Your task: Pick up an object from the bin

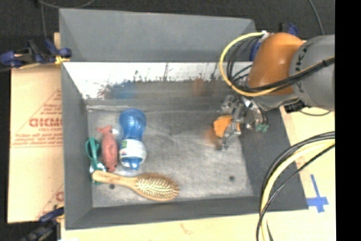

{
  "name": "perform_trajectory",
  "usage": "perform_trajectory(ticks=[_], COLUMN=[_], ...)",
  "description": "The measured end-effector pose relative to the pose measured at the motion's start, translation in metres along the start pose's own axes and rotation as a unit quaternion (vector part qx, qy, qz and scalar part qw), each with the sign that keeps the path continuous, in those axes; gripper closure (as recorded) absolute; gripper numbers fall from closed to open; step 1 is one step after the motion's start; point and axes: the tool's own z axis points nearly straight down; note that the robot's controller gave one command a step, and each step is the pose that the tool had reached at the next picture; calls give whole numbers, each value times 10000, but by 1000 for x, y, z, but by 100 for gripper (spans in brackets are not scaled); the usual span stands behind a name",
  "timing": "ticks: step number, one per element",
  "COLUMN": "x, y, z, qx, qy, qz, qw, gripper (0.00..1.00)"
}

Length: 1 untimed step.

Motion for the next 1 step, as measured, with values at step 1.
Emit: perform_trajectory(ticks=[1], x=[0], y=[0], z=[0], qx=[2], qy=[0], qz=[-2], qw=[10000], gripper=[100])
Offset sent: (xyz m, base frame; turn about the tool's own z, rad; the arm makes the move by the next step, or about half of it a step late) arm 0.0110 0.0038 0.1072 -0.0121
